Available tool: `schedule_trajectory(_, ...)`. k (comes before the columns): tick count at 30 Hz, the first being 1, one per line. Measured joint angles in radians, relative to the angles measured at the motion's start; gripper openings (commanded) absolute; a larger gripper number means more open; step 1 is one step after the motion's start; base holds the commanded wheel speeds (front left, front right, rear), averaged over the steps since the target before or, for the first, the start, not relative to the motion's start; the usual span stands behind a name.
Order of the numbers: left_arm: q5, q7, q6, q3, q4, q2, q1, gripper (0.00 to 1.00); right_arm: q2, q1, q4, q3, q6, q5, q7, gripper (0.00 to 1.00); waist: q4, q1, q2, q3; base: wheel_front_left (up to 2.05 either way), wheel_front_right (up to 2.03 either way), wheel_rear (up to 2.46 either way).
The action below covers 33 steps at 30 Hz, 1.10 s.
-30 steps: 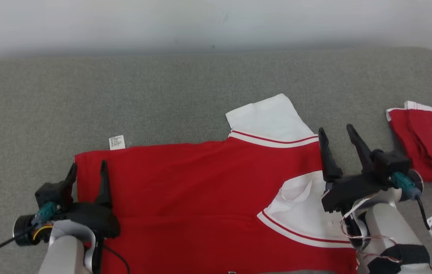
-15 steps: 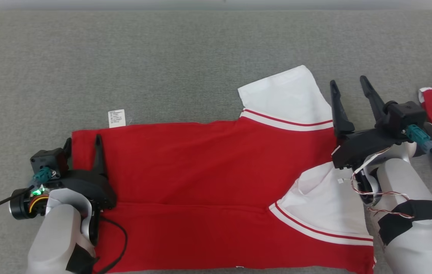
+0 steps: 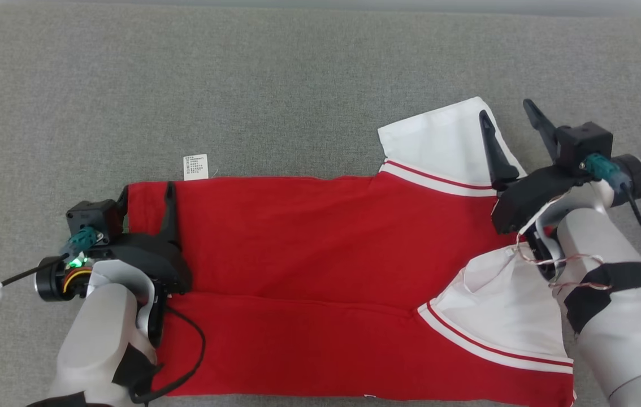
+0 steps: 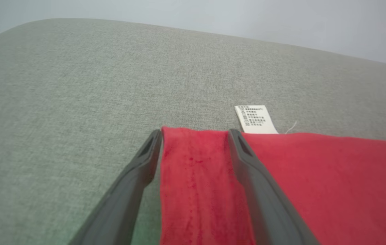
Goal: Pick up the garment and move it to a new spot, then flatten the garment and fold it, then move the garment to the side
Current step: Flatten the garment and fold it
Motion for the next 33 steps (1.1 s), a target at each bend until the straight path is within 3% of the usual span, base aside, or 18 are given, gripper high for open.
schedule_trajectory(1,-0.001,0.000,0.000,-0.005,0.003,-0.002,-0.005,0.97,-0.007,-0.015,0.018,0.011,0.000,0.003,0.002,1.00,0.001,0.0000,0.0000,0.003,0.00,0.00,0.00)
schedule_trajectory(2,-0.004,0.000,0.000,-0.009,0.012,-0.002,-0.012,0.79,-0.011,-0.029,0.032,0.018,0.000,0.008,0.002,1.00,0.003,0.0000,0.0000,0.005,0.00,0.00,0.00)
schedule_trajectory(4,-0.017,0.000,-0.001,-0.014,0.027,-0.003,-0.017,0.63,-0.016,-0.052,0.057,0.030,0.000,0.020,0.002,1.00,0.005,0.0000,-0.0001,0.009,0.00,0.00,0.00)
schedule_trajectory(5,-0.018,0.000,-0.001,-0.017,0.032,-0.003,-0.019,0.48,-0.018,-0.062,0.068,0.037,0.000,0.022,0.002,1.00,0.006,-0.0001,-0.0001,0.010,0.00,0.00,0.00)
schedule_trajectory(7,-0.025,0.000,-0.001,-0.022,0.030,-0.003,-0.023,0.38,-0.022,-0.075,0.085,0.047,0.000,0.031,0.002,1.00,0.008,-0.0001,0.0000,0.011,0.00,0.00,0.00)
schedule_trajectory(9,-0.030,0.000,-0.004,-0.030,0.030,-0.004,-0.025,0.20,-0.027,-0.082,0.100,0.054,0.000,0.039,0.001,1.00,0.012,-0.0001,0.0000,0.012,0.00,0.00,0.00)
schedule_trajectory(11,-0.034,0.000,-0.006,-0.035,0.025,-0.004,-0.026,0.16,-0.027,-0.084,0.116,0.062,0.000,0.048,0.001,1.00,0.015,-0.0001,-0.0001,0.013,0.00,0.00,0.00)
schedule_trajectory(13,-0.039,0.000,-0.006,-0.038,0.017,-0.002,-0.028,0.00,-0.028,-0.098,0.140,0.077,0.000,0.053,0.001,1.00,0.017,-0.0001,-0.0001,0.018,0.00,0.00,0.00)
schedule_trajectory(17,-0.042,0.000,-0.006,-0.045,-0.010,0.002,-0.037,0.00,-0.031,-0.149,0.187,0.112,0.000,0.087,0.039,1.00,0.023,-0.0001,-0.0001,0.034,0.00,0.00,0.00)
schedule_trajectory(32,-0.066,-0.001,-0.006,-0.125,-0.055,-0.012,-0.055,0.00,-0.067,-0.336,0.351,0.216,0.000,0.188,0.342,1.00,0.075,-0.0001,-0.0002,0.096,0.00,0.00,0.00)
schedule_trajectory(33,-0.072,-0.001,-0.006,-0.127,-0.058,-0.013,-0.056,0.00,-0.066,-0.342,0.351,0.221,0.000,0.190,0.344,0.95,0.078,-0.0001,-0.0002,0.099,0.00,0.00,0.00)
